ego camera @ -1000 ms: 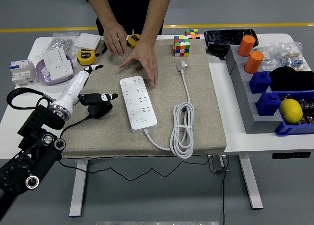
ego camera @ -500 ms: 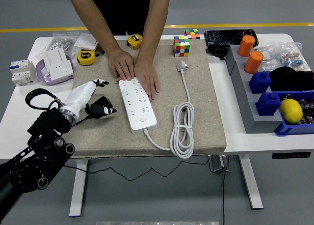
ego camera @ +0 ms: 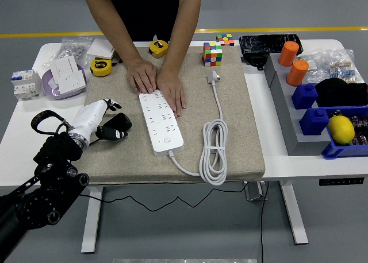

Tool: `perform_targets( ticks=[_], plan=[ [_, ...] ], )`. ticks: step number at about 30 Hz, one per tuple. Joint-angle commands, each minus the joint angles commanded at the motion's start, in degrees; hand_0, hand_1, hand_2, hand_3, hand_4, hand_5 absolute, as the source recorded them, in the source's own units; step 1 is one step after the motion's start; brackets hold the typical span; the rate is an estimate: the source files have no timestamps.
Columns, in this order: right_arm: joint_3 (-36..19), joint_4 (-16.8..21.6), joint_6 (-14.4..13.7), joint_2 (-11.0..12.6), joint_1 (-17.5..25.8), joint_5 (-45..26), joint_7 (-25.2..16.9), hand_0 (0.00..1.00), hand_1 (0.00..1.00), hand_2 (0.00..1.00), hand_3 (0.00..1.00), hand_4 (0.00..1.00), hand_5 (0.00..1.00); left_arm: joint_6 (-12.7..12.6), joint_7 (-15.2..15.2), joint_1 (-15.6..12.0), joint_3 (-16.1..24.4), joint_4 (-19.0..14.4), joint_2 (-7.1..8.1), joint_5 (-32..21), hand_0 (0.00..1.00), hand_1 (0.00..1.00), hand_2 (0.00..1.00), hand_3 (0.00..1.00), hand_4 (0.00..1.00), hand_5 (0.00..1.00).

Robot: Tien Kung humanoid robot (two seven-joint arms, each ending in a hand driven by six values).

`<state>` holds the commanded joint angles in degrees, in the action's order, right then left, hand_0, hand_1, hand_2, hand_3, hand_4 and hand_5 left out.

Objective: Pick up the plug,place it near the board,insert it into the board,press the button

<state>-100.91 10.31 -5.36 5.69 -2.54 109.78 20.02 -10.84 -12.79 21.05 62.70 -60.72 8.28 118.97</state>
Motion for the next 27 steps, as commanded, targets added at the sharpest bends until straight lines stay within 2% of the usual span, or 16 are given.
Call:
perform_targets(
  ticks=[2, 3, 6, 8, 9, 15, 16, 17, 21, 22, 27],
  plan=[
    [-0.1, 0.0, 0.1, 0.0, 0.0, 0.1, -0.1, 0.894, 0.654, 0.581, 0.565, 0.998, 0.689, 0.1, -0.1, 0.1, 0.0, 0.2, 0.09, 0.1, 0.501, 0.594, 0.497, 0.484, 0.998, 0.168],
    [-0.3, 0.0, 0.1, 0.1, 0.0, 0.2, -0.2, 0.892, 0.656, 0.588, 0.577, 0.998, 0.677, 0.0, 0.0, 0.1, 0.0, 0.3, 0.13, 0.1, 0.409, 0.437, 0.394, 0.397, 0.998, 0.152],
    [-0.4, 0.0, 0.1, 0.1, 0.0, 0.2, -0.3, 0.892, 0.656, 0.588, 0.577, 0.998, 0.677, 0.1, 0.1, 0.2, -0.2, 0.7, 0.08, 0.6, 0.409, 0.437, 0.394, 0.397, 0.998, 0.152],
    [-0.5, 0.0, 0.2, 0.0, 0.0, 0.3, -0.4, 0.892, 0.656, 0.588, 0.577, 0.998, 0.677, 1.2, 0.0, 0.2, -0.2, 1.0, 0.00, 0.3, 0.409, 0.437, 0.394, 0.397, 0.998, 0.152],
    [-0.5, 0.0, 0.1, 0.0, -0.1, 0.3, -0.4, 0.892, 0.656, 0.588, 0.577, 0.998, 0.677, 1.6, 0.1, 0.2, -0.4, 1.0, 0.00, 0.2, 0.382, 0.396, 0.382, 0.395, 0.951, 0.093],
    [-0.7, 0.0, 0.0, 0.0, 0.0, 0.5, -0.5, 0.892, 0.655, 0.592, 0.578, 0.998, 0.670, -0.4, 1.3, 0.2, -0.8, 0.6, 0.09, 0.4, 0.382, 0.396, 0.382, 0.395, 0.951, 0.093],
    [-0.7, 0.0, 0.0, 0.0, 0.0, 0.5, -0.5, 0.891, 0.656, 0.596, 0.587, 0.998, 0.659, -1.0, 1.5, 0.2, -0.8, 0.3, 0.14, 0.3, 0.346, 0.371, 0.363, 0.385, 0.745, 0.095],
    [-0.7, 0.0, 0.1, 0.0, 0.0, 0.5, -0.5, 0.891, 0.656, 0.596, 0.587, 0.998, 0.659, -1.3, 1.8, 0.2, -0.7, 0.0, 0.21, 0.1, 0.346, 0.371, 0.363, 0.385, 0.745, 0.095],
    [-0.6, 0.0, 0.0, 0.0, -0.1, 0.3, -0.5, 0.891, 0.656, 0.596, 0.587, 0.998, 0.659, -2.4, 3.3, 0.1, -0.8, -2.0, 0.75, -3.9, 0.346, 0.371, 0.363, 0.385, 0.745, 0.095],
    [-0.4, 0.0, 0.0, -0.1, -0.1, 0.1, -0.5, 0.891, 0.656, 0.598, 0.590, 0.998, 0.657, -2.6, 3.7, 0.3, -1.2, -2.8, 1.09, -5.4, 0.348, 0.370, 0.358, 0.381, 0.692, 0.092],
    [0.2, 0.0, 0.0, 0.0, -0.1, -0.4, -0.5, 0.891, 0.656, 0.598, 0.590, 0.998, 0.657, -2.9, 4.5, 2.3, -4.8, -6.0, 2.90, -10.3, 0.348, 0.370, 0.358, 0.381, 0.692, 0.092]
  ],
)
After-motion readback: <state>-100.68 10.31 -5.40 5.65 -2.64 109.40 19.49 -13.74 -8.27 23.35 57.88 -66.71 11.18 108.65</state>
